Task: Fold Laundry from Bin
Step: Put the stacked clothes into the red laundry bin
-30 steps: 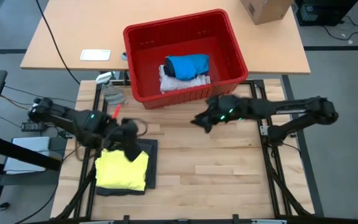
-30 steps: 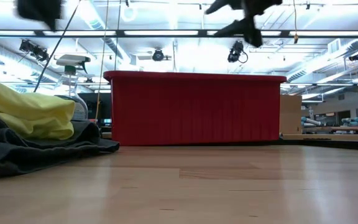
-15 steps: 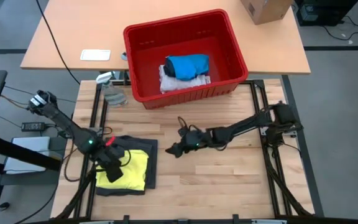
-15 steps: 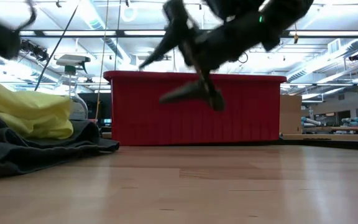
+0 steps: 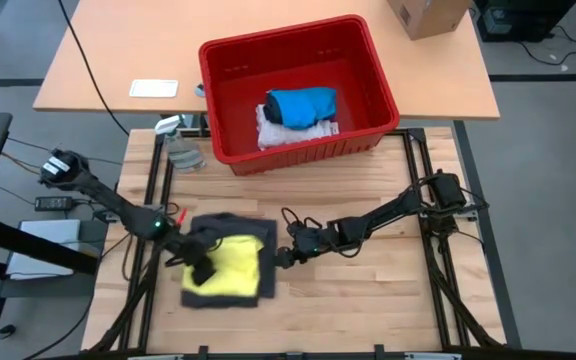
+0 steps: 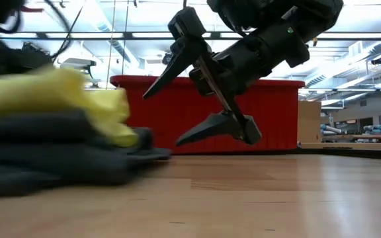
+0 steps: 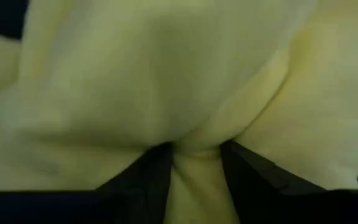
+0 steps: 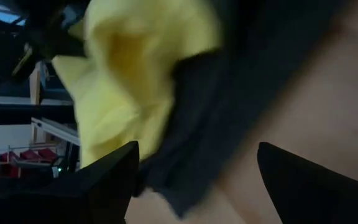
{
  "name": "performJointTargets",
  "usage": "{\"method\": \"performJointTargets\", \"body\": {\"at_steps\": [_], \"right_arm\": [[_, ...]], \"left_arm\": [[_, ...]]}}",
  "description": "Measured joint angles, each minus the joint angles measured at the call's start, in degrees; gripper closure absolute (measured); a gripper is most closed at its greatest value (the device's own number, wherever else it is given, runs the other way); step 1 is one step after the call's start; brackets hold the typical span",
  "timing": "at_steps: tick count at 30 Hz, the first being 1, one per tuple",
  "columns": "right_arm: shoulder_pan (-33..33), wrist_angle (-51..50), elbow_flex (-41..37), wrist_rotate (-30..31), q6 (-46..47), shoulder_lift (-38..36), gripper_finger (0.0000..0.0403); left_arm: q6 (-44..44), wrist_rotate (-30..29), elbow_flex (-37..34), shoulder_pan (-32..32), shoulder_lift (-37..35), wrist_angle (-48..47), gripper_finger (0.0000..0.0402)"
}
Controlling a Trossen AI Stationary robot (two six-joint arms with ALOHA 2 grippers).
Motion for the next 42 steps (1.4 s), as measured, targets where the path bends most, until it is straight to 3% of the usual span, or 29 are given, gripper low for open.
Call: {"method": "performJointTargets", "body": {"at_steps": [5,10,18,23,26,29,33,38,42], "right_arm": [[-0.49,-2.10,0.00,-0.66,-0.68,0.00,0.0072],[-1.63,-5.55,0.00,-2.03,1.67,-0.25,0.0075],[-1.57,-15.00,0.00,0.42,-3.70,-4.58,0.0076],[-2.29,-16.23,0.04,0.05,-7.44,-6.38,0.0076],[-3.08,-16.42,0.00,-0.47,-9.04,-6.36,0.0076],[-4.23,-15.85,0.00,-1.53,-10.36,-6.27,0.0076],[-5.88,-14.46,0.00,-2.43,-11.85,-6.23,0.0076],[-8.57,-14.54,-0.07,-2.34,-13.46,-5.61,0.0076],[-10.80,-14.06,-2.24,0.39,-13.54,-5.60,0.0076]], "left_arm": [[4.45,-2.20,-0.04,7.81,1.98,9.91,0.0247],[5.04,-1.78,5.27,10.10,1.71,7.78,0.0246],[-0.73,-3.09,18.20,6.55,-1.22,-17.51,0.0213],[-11.09,-7.73,19.41,1.95,-3.99,-31.15,0.0148],[-18.00,-10.85,16.87,-0.40,-5.81,-33.68,0.0099],[-21.49,-11.29,11.94,-0.49,-6.89,-29.79,0.0053],[-23.12,-11.27,3.32,1.00,-6.98,-16.63,0.0010],[-25.83,-11.41,-7.08,3.63,-7.47,2.47,0.0006],[-25.88,-11.90,-8.85,4.95,-7.49,5.39,0.0006]]}}
